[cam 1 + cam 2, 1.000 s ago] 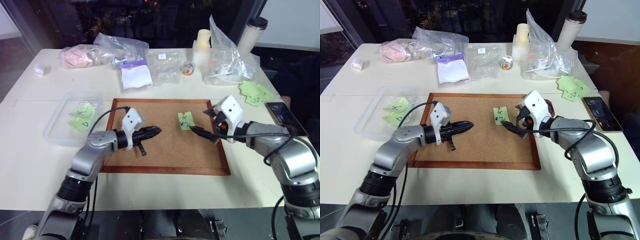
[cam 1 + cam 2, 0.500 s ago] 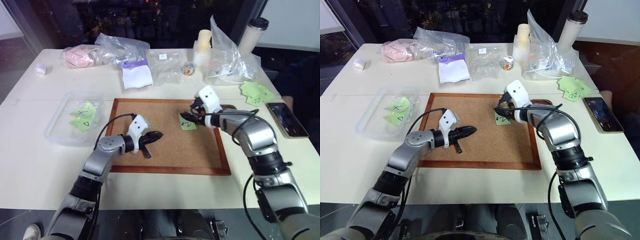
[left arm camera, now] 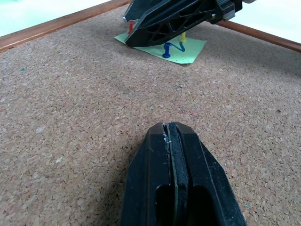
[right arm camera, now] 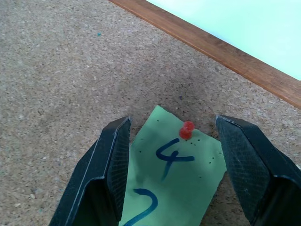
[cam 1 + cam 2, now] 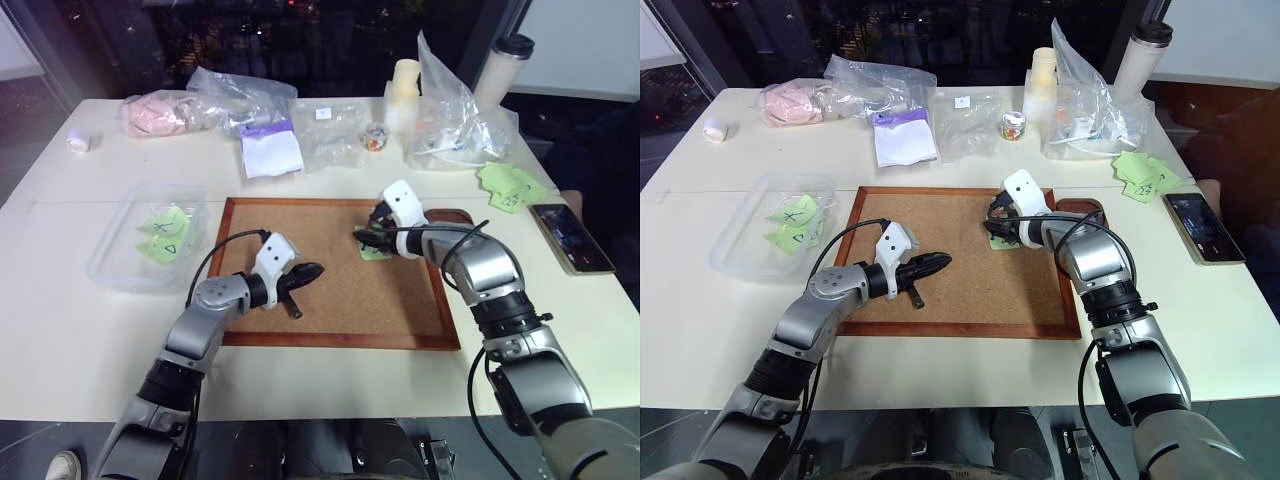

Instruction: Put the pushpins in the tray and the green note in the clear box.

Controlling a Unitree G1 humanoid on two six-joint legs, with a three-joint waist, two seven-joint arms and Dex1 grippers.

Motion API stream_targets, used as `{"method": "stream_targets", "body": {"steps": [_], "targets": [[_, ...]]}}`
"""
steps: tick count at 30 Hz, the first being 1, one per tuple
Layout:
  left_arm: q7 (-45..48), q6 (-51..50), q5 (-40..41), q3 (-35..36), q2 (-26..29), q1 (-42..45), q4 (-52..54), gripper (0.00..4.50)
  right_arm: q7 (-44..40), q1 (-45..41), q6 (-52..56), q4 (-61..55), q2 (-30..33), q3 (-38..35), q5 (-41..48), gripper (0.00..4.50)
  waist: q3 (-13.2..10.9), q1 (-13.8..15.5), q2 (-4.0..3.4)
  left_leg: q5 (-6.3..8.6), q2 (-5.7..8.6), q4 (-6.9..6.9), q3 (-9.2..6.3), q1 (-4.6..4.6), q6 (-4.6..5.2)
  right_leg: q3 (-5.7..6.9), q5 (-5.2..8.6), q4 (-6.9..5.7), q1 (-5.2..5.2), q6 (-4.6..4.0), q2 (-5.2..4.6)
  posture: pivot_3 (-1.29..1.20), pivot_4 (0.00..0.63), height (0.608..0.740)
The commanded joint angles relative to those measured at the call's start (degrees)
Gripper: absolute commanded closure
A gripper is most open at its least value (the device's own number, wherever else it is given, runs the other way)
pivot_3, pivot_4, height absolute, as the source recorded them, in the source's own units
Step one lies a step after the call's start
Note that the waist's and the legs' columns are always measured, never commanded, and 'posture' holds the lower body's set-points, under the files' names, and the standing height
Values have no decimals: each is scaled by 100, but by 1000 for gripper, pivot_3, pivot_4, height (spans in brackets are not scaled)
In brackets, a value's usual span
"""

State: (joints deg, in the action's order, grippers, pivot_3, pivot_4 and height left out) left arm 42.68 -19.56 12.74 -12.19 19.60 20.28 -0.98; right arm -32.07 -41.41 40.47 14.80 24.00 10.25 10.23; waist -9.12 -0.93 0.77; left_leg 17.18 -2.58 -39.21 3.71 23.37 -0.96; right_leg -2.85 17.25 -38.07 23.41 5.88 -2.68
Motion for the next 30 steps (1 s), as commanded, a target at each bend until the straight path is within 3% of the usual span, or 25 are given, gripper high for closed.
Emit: {"method": "stream_targets", "body": {"steps": [1,3,7,24,30], "targets": [[-6,-31,-93,-67,-1,-110,5,4500,-68,-198,-143,32,-76,-129,-32,1849,1,-6,-1,0,0,0,0,0,0,0,0,0,0,0,0,0,150,740],[-11,-26,-102,-63,-7,-110,13,4500,-94,-205,-154,70,-102,-120,-46,2425,2,-7,-3,0,-1,0,1,-1,0,0,0,0,0,0,1,0,150,740],[-6,-11,-116,-46,3,-98,-14,4500,-100,-230,-158,161,-136,-137,-103,4463,2,-6,-3,0,0,0,1,-1,0,0,0,0,0,0,0,0,150,740],[-139,119,-417,-186,-33,-183,-358,4500,-82,65,757,-1711,234,-632,135,4488,6,4,-8,0,-2,1,1,-9,0,0,0,-2,-8,0,0,0,150,740],[-138,152,-400,-169,-47,-163,-367,4500,220,475,855,-1602,719,-1549,190,4488,7,21,-7,0,2,1,2,-8,1,-1,0,2,-10,0,-3,0,150,740]]}}
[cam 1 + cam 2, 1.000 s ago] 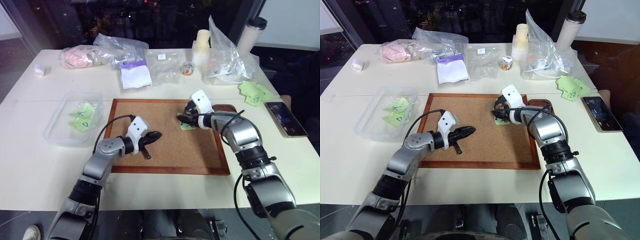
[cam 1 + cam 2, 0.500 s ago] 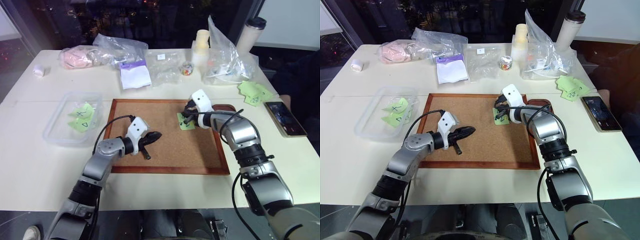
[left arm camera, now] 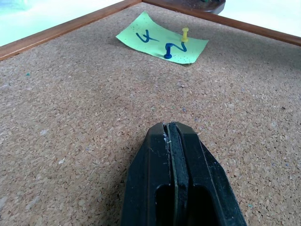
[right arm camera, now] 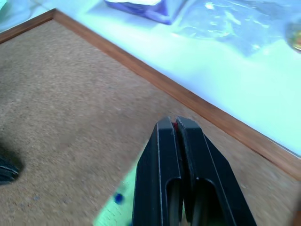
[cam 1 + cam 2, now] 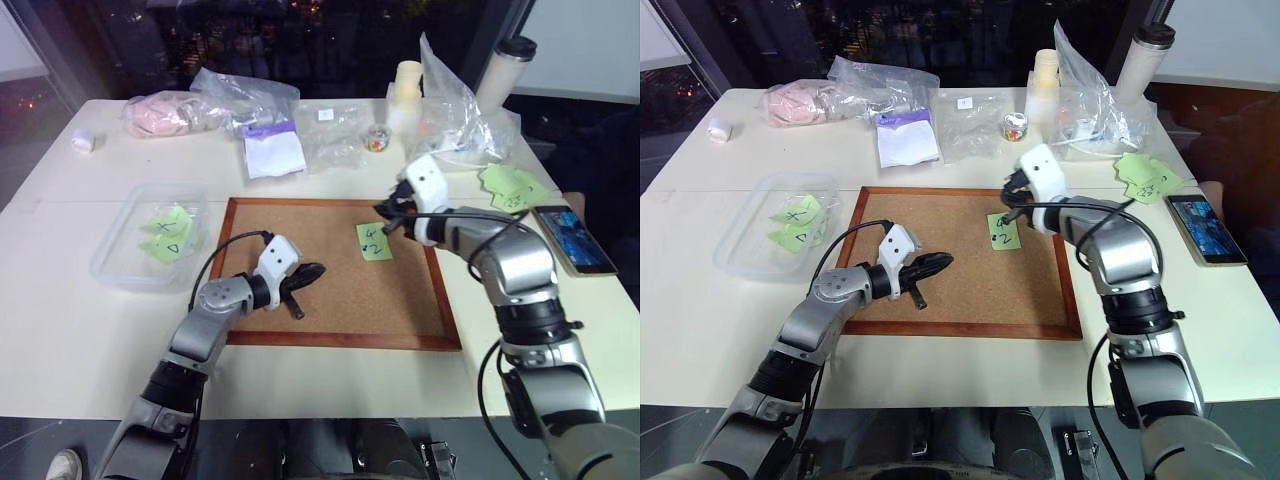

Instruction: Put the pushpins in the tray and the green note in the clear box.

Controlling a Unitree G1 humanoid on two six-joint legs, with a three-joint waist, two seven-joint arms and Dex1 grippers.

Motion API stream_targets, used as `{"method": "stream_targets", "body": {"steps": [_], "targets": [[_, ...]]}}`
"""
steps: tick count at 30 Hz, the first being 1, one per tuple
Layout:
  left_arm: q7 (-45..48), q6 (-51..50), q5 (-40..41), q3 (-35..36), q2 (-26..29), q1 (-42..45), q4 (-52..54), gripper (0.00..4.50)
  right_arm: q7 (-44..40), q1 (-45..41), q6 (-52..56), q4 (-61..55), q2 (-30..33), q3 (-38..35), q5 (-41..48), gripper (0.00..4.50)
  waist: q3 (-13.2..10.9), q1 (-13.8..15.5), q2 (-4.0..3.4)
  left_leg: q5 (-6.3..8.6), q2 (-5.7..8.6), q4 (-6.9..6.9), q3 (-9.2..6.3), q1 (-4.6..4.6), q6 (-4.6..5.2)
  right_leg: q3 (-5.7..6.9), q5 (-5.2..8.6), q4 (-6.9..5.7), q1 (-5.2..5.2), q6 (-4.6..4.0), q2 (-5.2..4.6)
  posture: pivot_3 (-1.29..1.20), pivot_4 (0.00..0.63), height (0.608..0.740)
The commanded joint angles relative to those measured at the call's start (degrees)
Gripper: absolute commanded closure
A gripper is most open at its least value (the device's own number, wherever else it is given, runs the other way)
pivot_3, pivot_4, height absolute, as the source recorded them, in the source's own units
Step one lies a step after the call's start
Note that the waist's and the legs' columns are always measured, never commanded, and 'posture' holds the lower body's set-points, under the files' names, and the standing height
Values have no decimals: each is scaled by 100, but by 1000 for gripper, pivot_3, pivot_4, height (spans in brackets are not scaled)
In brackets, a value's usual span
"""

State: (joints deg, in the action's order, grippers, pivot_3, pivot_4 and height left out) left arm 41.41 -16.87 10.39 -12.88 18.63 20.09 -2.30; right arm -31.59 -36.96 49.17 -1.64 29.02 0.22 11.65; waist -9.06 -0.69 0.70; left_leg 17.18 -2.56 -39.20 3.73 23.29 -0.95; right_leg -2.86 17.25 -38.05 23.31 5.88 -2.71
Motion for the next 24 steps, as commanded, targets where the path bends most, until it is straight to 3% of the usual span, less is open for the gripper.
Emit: {"method": "stream_targets", "body": {"steps": [1,15,18,24], "targets": [[-10,-119,-165,-102,46,-141,-230,4500,195,76,-46,150,309,-615,21,4488,0,-5,-1,0,1,0,1,0,0,-1,0,0,0,0,0,0,150,740],[135,-49,-186,-130,86,-154,-156,4500,164,230,-752,1590,593,-993,51,4488,6,-13,-10,0,2,1,4,-6,0,-5,0,0,-5,0,4,0,150,740],[140,-84,-175,-115,104,-169,-73,4500,125,216,-790,1635,605,-982,81,3701,6,-14,-10,0,1,1,4,-6,0,-5,0,1,-4,0,4,0,150,740],[127,-85,-180,-115,115,-185,-53,4500,93,188,-808,1519,648,-927,51,748,6,-18,-10,0,-1,2,4,-6,0,-5,0,1,-4,0,5,0,150,740]]}}
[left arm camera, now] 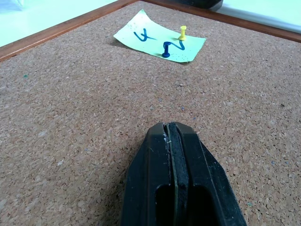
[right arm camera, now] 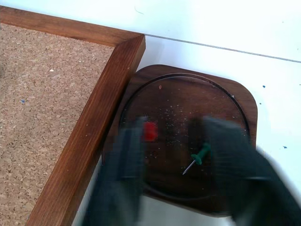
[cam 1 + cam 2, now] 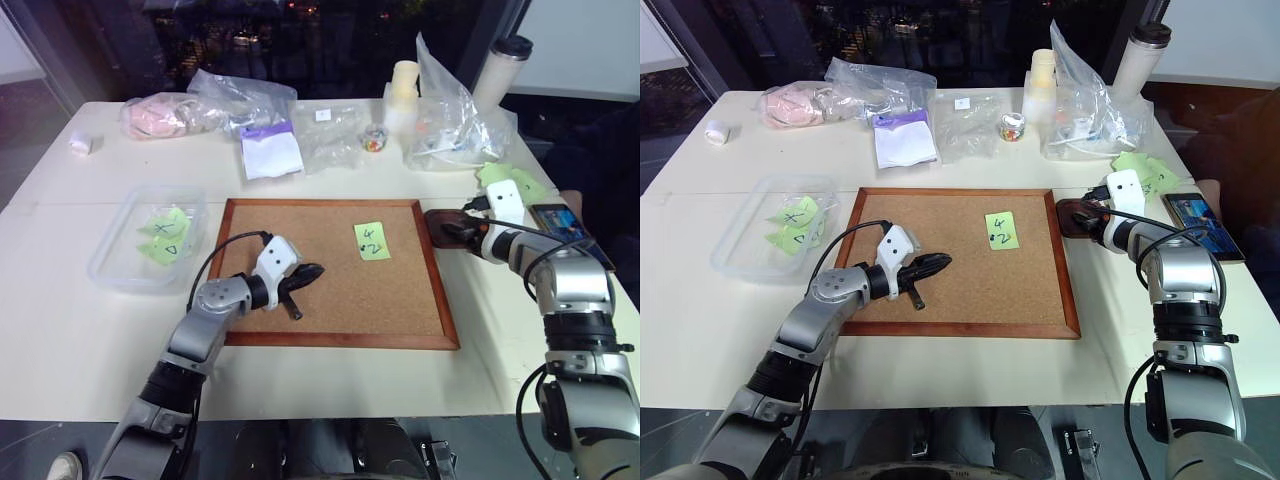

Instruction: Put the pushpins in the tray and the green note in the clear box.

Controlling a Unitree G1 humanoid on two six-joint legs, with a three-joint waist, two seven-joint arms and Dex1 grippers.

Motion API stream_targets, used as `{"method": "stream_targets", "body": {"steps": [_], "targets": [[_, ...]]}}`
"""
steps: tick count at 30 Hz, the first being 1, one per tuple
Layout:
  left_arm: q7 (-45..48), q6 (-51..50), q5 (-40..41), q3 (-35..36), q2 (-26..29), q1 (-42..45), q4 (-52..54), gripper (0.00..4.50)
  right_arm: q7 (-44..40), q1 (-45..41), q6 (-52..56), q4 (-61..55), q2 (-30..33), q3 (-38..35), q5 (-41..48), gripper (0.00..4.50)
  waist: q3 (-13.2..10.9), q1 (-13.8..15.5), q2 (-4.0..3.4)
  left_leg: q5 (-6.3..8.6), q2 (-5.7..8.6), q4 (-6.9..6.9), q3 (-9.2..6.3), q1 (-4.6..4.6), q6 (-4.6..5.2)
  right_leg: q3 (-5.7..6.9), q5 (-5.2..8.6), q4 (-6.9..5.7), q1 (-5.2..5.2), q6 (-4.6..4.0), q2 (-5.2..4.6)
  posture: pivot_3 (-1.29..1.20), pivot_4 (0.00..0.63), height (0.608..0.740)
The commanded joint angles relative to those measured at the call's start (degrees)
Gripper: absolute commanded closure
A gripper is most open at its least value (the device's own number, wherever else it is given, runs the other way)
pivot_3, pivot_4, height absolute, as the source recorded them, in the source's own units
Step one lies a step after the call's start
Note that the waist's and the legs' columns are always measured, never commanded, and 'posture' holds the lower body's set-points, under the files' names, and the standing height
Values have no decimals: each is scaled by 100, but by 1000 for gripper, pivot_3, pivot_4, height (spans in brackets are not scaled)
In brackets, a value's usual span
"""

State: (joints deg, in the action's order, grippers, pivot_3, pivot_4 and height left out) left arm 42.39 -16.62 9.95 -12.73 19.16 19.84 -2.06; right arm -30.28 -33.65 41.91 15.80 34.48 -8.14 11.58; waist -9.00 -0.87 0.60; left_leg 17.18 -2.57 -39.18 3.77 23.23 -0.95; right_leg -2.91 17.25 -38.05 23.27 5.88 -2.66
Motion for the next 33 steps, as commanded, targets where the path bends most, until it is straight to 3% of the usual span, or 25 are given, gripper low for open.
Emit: {"method": "stream_targets", "body": {"steps": [1,9,14,25,28,32,33], "targets": [[28,-113,-133,-129,59,-160,-75,4500,-37,-161,-55,-276,104,-113,79,145,0,0,0,0,0,0,0,0,0,0,0,0,0,0,0,0,150,740],[31,-97,-129,-117,52,-131,-116,4500,-112,-126,329,-1006,53,-73,282,145,0,2,0,0,-2,1,-1,0,0,0,0,1,1,0,0,0,150,740],[33,-92,-128,-107,57,-126,-129,4500,-459,176,737,-2033,-55,225,673,145,0,6,0,0,-2,2,-2,1,0,0,0,2,1,0,1,0,150,740],[9,-92,-129,-88,57,-145,-108,4500,-138,537,993,-2776,-493,784,707,145,0,3,0,0,-3,3,-5,3,1,1,0,4,1,-1,1,0,150,740],[8,-80,-130,-92,53,-142,-109,4500,-117,595,860,-2607,-552,846,689,994,0,2,0,0,-3,3,-5,3,1,2,0,5,1,-1,2,0,150,740],[11,-77,-126,-93,51,-137,-104,4500,-81,560,737,-2459,-568,989,574,2931,0,2,0,0,-2,3,-5,2,1,2,0,4,1,-1,3,0,150,740],[13,-75,-128,-93,55,-137,-103,4500,-86,539,689,-2413,-572,1034,544,2931,0,4,0,0,-2,3,-5,2,1,2,0,5,1,-1,3,0,150,740]]}}
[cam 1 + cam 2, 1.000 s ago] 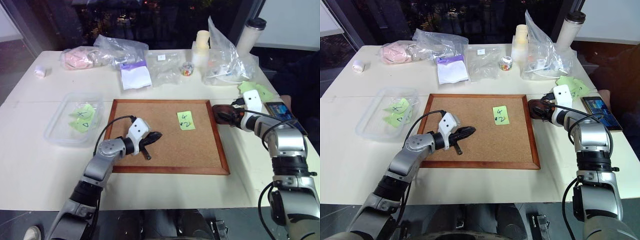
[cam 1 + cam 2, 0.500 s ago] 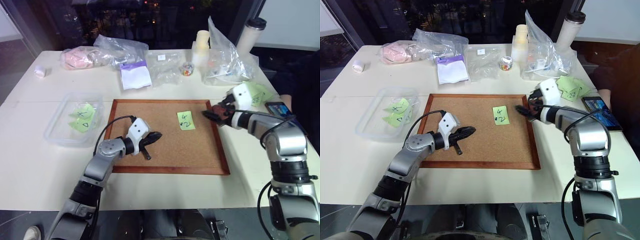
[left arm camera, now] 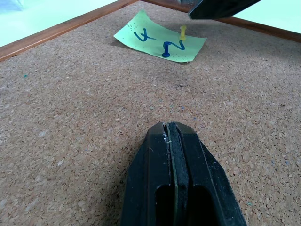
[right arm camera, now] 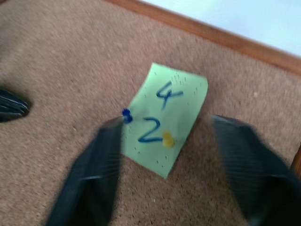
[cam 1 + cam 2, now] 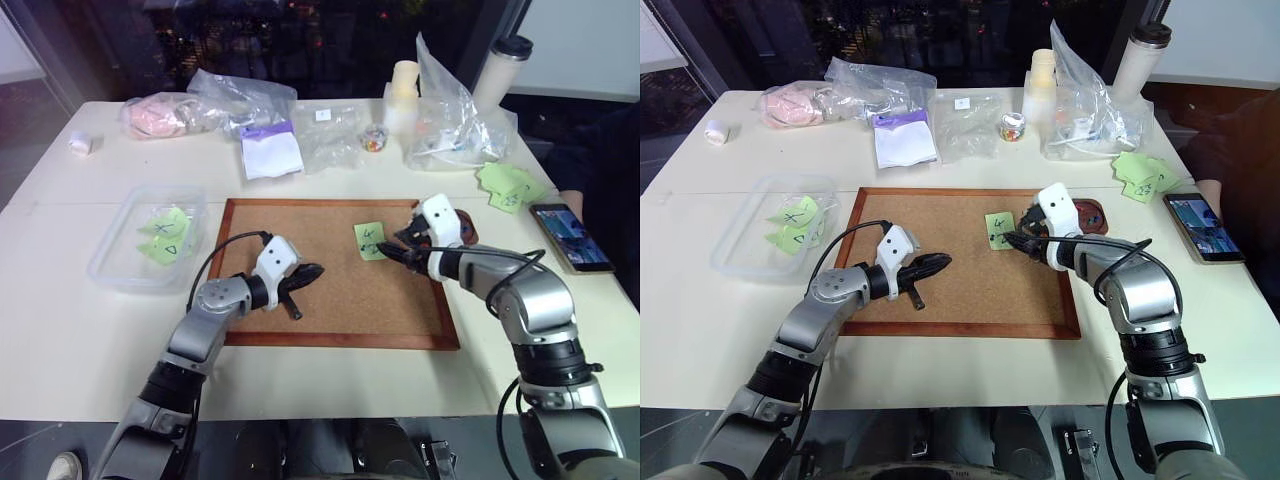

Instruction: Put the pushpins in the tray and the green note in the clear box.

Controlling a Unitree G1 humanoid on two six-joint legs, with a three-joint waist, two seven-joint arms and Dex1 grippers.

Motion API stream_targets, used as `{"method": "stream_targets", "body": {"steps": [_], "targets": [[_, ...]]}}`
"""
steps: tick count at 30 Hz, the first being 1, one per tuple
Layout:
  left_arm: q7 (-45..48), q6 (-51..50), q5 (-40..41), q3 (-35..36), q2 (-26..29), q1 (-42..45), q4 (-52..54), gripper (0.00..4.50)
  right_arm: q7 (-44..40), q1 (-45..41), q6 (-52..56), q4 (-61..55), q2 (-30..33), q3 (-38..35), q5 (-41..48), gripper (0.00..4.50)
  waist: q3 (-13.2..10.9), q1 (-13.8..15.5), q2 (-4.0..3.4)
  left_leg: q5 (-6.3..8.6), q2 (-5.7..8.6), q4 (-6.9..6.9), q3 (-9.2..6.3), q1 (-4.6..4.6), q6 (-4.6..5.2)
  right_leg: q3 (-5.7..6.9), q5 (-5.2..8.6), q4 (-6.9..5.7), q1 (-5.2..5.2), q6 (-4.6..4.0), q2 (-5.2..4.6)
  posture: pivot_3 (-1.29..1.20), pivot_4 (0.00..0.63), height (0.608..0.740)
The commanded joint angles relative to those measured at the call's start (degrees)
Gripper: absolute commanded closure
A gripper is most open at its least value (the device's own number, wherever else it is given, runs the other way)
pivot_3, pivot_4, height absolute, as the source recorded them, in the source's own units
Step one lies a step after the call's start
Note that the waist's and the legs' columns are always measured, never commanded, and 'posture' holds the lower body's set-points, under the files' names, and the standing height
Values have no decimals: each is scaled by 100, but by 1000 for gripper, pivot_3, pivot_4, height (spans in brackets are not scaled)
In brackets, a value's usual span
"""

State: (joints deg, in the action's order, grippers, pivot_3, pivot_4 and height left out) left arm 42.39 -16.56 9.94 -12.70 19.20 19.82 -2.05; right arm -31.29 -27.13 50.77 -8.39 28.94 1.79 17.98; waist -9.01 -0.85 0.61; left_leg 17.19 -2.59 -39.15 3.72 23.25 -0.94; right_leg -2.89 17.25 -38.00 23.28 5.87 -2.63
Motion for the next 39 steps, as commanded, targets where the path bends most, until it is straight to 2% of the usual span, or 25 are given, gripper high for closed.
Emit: {"method": "stream_targets", "body": {"steps": [1,13,14,17,22,31,39], "targets": [[16,-80,-128,-95,57,-138,-101,4500,18,-134,-228,58,-34,57,-111,2931,0,2,0,0,0,0,0,0,0,0,0,0,0,0,0,0,150,740],[-7,-97,-123,-77,79,-189,-47,4500,-39,-109,-517,454,-123,235,-270,2931,0,-2,0,0,0,0,0,0,0,0,0,0,0,0,0,0,150,740],[-8,-98,-126,-79,81,-192,-47,4500,-52,-111,-523,459,-123,234,-267,3465,0,-5,0,0,0,0,0,0,0,0,0,0,0,0,0,0,150,740],[-8,-104,-128,-78,86,-207,-45,4500,-89,-110,-512,405,-106,239,-268,4458,0,-10,0,0,-1,0,0,0,0,0,0,0,0,0,1,0,150,740],[9,-90,-145,-89,93,-226,-159,4500,-157,-164,-460,82,48,163,-266,4458,0,-9,0,0,-1,1,0,0,0,0,0,1,1,0,2,0,150,740],[55,-70,-174,-132,124,-278,-305,4500,-3,-388,-134,-205,314,-501,-71,4458,0,-12,0,0,-2,2,-1,0,0,0,0,1,2,0,2,0,150,740],[59,-51,-169,-135,110,-251,-311,4500,400,-571,-682,1251,571,-1060,-393,4458,0,-14,-1,0,-1,4,3,-2,0,-1,1,1,1,-1,2,0,150,740]]}}
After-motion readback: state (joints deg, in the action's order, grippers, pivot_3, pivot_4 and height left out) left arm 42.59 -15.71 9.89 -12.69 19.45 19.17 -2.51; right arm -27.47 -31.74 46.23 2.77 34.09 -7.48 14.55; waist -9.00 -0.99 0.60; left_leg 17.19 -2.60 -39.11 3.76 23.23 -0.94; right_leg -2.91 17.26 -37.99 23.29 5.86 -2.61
